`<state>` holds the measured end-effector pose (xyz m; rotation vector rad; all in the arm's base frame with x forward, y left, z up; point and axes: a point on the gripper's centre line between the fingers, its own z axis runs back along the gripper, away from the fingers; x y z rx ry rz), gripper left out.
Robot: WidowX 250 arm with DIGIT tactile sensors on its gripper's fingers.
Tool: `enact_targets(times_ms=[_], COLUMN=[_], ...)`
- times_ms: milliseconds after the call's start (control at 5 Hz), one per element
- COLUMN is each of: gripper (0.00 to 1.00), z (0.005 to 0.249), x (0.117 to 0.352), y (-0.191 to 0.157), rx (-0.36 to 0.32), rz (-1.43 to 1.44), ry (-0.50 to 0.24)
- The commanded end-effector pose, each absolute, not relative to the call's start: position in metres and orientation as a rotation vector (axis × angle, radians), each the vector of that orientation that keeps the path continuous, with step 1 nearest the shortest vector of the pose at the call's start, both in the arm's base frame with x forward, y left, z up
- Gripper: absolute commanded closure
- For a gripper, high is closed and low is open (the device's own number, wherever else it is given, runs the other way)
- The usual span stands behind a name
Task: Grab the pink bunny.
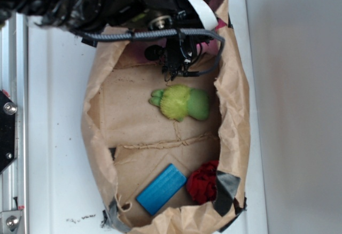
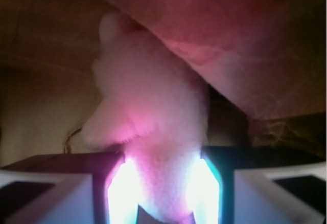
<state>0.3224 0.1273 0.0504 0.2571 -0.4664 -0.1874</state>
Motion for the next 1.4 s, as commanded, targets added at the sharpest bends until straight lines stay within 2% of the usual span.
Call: enact_targets(times_ms=[0,200,600,800,1000,1200], gripper=[1.00,1.00,1.00,1.00,1.00,1.00], z=[0.061,0.068,0.126,0.155,0.168,0.170], x=[0.328,0.325,0.289,0.277,0.271,0.268], y=[0.137,0.139,0.148,0.145,0.140,0.135], rx=[0.277,0.261,0.146,0.111,0.099,0.100], rz=[-0.185,-0.182,-0.244,-0.266,-0.279,-0.285], ry=[-0.497,-0.475,-0.405,-0.371,-0.355,-0.369])
